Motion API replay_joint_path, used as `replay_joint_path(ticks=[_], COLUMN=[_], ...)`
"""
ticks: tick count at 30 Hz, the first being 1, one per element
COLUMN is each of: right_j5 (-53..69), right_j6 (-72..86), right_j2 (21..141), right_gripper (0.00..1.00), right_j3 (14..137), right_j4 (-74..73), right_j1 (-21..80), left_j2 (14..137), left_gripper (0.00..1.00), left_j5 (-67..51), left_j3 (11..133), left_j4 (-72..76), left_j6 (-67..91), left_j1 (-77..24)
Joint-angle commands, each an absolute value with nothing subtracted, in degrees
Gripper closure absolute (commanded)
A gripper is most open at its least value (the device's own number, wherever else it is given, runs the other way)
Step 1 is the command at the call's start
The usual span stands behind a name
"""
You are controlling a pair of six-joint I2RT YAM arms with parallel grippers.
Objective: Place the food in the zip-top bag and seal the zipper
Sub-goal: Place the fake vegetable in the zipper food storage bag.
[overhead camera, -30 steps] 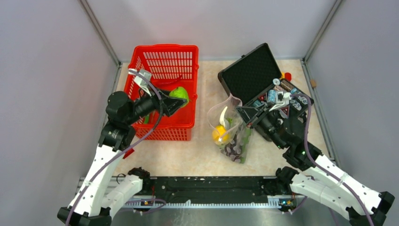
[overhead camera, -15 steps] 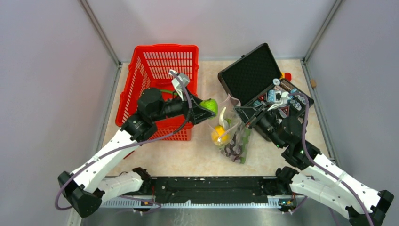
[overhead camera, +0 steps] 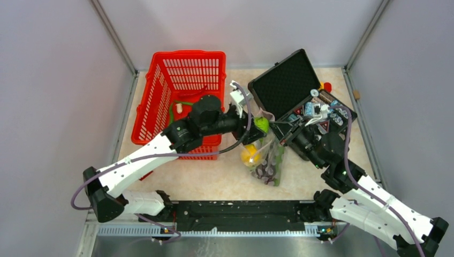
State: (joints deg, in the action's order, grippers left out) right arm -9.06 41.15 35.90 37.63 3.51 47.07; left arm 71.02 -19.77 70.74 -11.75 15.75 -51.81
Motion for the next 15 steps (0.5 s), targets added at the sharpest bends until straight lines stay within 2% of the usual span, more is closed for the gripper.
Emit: replay_joint_path(ticks=[1,7,13,15], right_j5=[-8.23,-8.87,-8.2,-8.23], right_j6=[42.1,42.15,42.41,42.53], right_j2=[33.43,31.86,31.35,31.35], right_gripper=[1.0,1.0,1.0,1.0], right_j3=[42.01,42.02,41.92,41.92], right_j4=[10.42,10.07,10.74,10.64], right_j1=[47.29,47.31,47.33,47.3], left_j2=[74.49,76.94,77.62,77.53], left_gripper=[0.54,0.5,0.43,0.38], left_j5=[-10.96,-4.69,-10.98,-16.04], left_j3=[73.89,75.12,75.32,75.56], left_j4=[-18.23,-21.13,-17.13,-14.15], left_j6=[12.27,12.31,13.28,14.14], left_j1=[-54.17,-54.98,-55.08,-55.11])
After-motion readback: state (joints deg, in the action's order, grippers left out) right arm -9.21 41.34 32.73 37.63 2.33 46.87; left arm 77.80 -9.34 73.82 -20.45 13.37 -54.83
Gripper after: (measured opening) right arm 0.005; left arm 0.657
